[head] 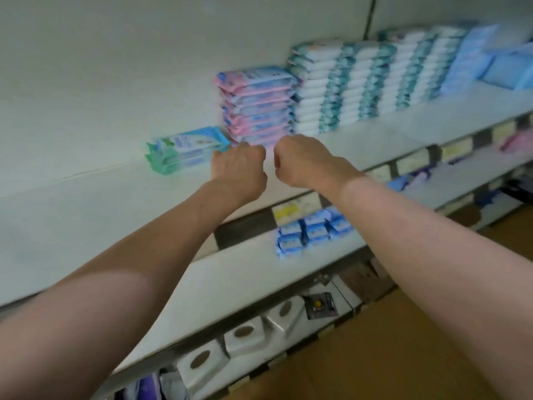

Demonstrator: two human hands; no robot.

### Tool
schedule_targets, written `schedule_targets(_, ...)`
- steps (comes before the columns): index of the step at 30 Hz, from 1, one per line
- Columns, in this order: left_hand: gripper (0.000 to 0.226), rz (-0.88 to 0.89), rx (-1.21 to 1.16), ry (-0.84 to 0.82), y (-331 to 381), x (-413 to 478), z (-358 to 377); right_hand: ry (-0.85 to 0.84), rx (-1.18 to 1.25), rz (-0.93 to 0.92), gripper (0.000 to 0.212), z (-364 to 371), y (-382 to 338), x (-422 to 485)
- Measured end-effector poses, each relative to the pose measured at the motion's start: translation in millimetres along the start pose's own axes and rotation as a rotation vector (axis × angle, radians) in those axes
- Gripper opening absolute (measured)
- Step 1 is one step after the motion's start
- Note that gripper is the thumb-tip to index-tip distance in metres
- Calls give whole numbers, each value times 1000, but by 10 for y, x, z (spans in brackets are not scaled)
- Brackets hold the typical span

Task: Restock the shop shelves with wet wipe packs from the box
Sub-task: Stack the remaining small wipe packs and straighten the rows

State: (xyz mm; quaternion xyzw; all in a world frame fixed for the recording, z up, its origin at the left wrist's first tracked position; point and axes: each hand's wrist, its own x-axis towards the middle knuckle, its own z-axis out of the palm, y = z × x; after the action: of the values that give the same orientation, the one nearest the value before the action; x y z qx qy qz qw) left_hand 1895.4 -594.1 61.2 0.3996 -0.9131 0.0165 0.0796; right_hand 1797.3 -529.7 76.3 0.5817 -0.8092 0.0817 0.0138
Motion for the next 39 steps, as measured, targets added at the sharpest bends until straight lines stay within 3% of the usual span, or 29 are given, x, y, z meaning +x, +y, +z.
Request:
schedule_targets(2, 33, 82, -24, -20, 358, -146, -12, -52, 8, 73, 21, -114, 223, -320)
schedule_targets(4, 30, 146, -55, -45, 725, -299, -2, -130, 3, 149, 3, -192, 438, -662)
schedule_targets(8, 27, 261, -44, -110, 1353, -587, 78, -139, -33, 233, 20, -133, 816, -1261)
schedule_targets(11, 30, 375, -56, -145, 1708, -788, 208, -212, -8, 337, 4, -28, 1052, -1673)
schedule_targets(17, 32, 586, 13, -232, 2352, -1189, 500, -258, 121, 565, 14, 184, 1371, -2507)
schedule_targets(21, 31, 752, 6, -293, 2685, -1547, 779, -316, 157, 745, 1, 397, 1438, -3110)
schedule_targets(28, 24, 1039, 17, -386, 3129, -2288, 1174, -366, 229, 1069, 6, 757, 1472, -4127)
schedule_targets(32, 28, 1167, 16, -417, 3470, -2708, 1223, -352, 256, 1250, 24, 786, 1523, -4726)
schedule_targets(39, 34, 1322, 52, -429, 4307, -3389, 1209, -288, 250, 1434, 28, 728, 1854, -5729)
